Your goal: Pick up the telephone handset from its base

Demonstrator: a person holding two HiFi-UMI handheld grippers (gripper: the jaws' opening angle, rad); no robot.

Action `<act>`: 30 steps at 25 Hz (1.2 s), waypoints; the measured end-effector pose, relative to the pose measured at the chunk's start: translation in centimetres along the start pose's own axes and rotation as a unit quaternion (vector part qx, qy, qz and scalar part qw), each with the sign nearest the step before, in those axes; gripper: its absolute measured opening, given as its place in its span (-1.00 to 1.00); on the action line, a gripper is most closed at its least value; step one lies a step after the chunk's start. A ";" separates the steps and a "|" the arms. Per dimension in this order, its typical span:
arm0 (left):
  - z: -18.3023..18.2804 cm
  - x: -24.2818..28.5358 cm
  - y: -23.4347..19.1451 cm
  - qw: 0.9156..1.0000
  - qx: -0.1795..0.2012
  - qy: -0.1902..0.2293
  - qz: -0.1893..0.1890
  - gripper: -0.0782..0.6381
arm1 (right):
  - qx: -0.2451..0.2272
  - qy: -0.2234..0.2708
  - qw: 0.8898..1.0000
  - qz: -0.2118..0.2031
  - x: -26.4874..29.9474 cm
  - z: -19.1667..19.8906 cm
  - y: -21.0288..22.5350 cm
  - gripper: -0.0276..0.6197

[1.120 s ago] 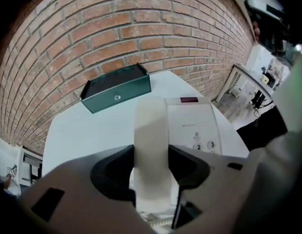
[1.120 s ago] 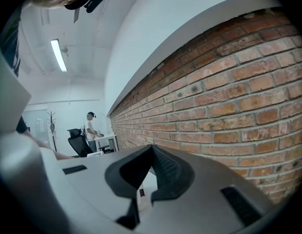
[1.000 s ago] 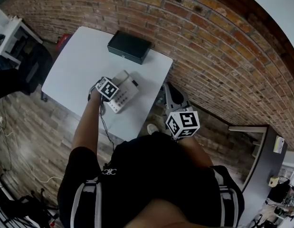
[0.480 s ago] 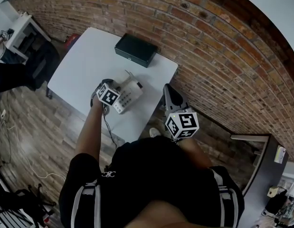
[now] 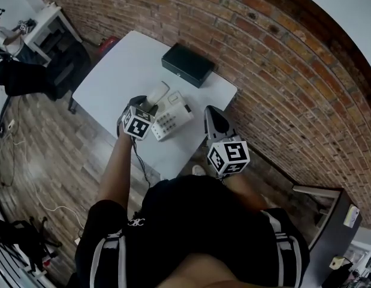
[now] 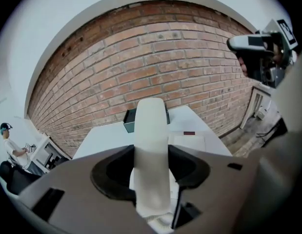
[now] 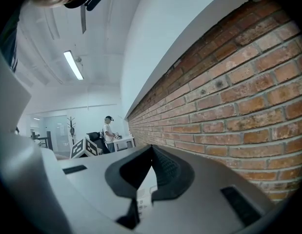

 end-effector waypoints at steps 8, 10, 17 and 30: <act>1.2 -6.4 -1.9 0.991 -0.104 0.065 -0.045 -0.19 | -0.015 0.000 0.999 -0.046 1.9 -0.6 -2.2 -0.92; 1.6 -8.4 -2.3 0.985 -0.138 0.087 -0.050 -0.19 | -0.017 0.003 0.998 -0.056 2.5 -0.8 -2.7 -0.92; 3.4 -15.5 -3.0 0.958 -0.218 0.153 -0.108 -0.19 | -0.024 0.013 0.996 -0.081 4.4 -1.7 -4.5 -0.92; 9.8 -21.1 0.0 0.911 -0.321 0.200 -0.162 -0.19 | -0.052 0.005 0.990 -0.131 5.6 -1.8 -8.0 -0.92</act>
Point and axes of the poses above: the fingertips, and each gripper's own axes: x forward along the fingers, y to its right, z out of its underside, the point moved 5 cm from there along -x, backward along the fingers, and after that the axes turned 15 degrees about -y, right-handed, at the moved point
